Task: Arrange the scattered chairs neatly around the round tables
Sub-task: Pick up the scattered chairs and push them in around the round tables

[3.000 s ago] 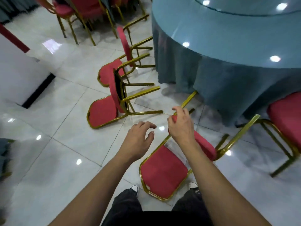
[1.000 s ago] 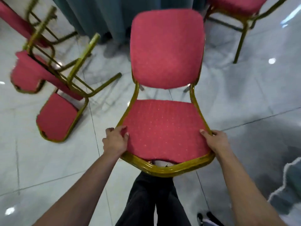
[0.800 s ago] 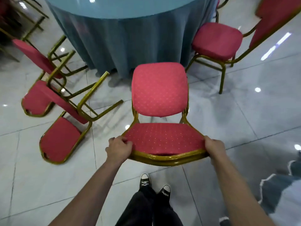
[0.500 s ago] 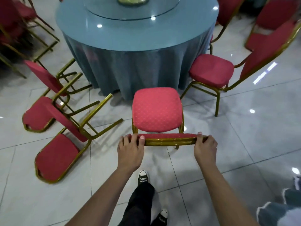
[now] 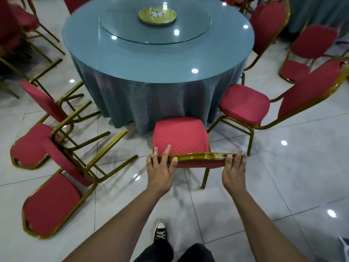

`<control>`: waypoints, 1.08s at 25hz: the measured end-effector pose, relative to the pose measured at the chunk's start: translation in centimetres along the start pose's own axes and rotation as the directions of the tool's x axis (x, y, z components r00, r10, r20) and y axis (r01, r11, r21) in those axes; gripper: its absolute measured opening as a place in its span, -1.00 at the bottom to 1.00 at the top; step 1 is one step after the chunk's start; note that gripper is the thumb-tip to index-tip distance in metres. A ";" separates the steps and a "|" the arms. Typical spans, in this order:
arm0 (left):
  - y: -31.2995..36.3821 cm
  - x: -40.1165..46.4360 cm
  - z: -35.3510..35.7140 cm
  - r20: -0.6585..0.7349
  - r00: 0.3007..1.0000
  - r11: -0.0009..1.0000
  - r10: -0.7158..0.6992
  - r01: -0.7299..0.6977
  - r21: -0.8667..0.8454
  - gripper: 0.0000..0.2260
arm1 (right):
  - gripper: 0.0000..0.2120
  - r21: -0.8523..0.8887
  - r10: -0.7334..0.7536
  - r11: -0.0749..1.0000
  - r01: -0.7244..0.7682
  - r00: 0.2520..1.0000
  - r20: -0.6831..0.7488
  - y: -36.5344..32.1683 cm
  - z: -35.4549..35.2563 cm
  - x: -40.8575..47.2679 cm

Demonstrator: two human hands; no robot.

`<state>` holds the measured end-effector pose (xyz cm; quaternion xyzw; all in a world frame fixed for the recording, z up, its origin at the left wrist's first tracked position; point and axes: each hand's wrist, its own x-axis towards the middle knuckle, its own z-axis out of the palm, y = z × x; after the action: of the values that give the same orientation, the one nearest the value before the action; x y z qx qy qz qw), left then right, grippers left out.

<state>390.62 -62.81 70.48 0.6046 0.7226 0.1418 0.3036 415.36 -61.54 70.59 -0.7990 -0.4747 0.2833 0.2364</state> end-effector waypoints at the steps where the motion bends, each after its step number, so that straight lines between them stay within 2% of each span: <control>1: 0.6 0.8 0.0 0.007 1.000 1.000 -0.018 0.018 -0.020 -0.40 | -0.37 -0.001 0.006 1.000 -0.006 1.000 0.017 -0.1 -0.3 1.0; 4: 2.5 3.3 -0.2 0.029 0.998 0.997 -0.047 0.048 -0.056 -0.39 | -0.39 -0.026 0.000 1.000 0.001 0.998 0.058 -1.0 -1.5 4.4; 9: 3.9 4.6 -0.5 0.042 0.997 0.997 -0.067 0.065 0.038 -0.45 | -0.40 -0.178 -0.007 0.984 0.024 0.995 0.097 -1.3 -3.1 6.6; 11: 4.5 4.2 -1.3 0.016 0.996 0.995 -0.083 0.081 0.064 -0.55 | -0.47 -0.248 -0.094 0.963 0.102 0.995 0.042 -1.5 -4.0 6.1; 13: 5.0 3.7 -2.2 0.006 0.997 0.994 -0.071 0.070 0.080 -0.64 | -0.60 -0.247 -0.214 0.946 0.210 0.977 0.012 -2.0 -4.4 5.5; 16: 5.6 1.4 -3.0 -0.024 0.999 0.998 -0.040 0.041 0.047 -0.64 | -0.62 -0.205 -0.377 0.902 0.379 0.925 0.051 -3.3 -3.8 3.5; 18: 6.1 -0.2 -3.6 -0.064 0.997 0.997 -0.041 0.045 0.066 -0.67 | -0.59 -0.184 -0.427 0.885 0.428 0.903 0.047 -4.6 -3.1 2.3; 21: 5.5 -3.6 -5.5 -0.213 0.964 0.985 -0.161 0.169 0.020 -0.68 | -0.60 -0.142 -0.572 0.800 0.583 0.812 0.117 -7.7 -1.4 -0.4; 27: -0.1 -9.9 -12.8 -0.336 0.911 0.971 -0.237 0.212 -0.109 -0.69 | -0.59 -0.032 -0.685 0.692 0.721 0.669 0.289 -15.9 3.7 -7.7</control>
<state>383.59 -70.29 82.99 0.4719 0.8241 0.2356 0.2067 399.94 -61.06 79.96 -0.5252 -0.7913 0.2352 0.2066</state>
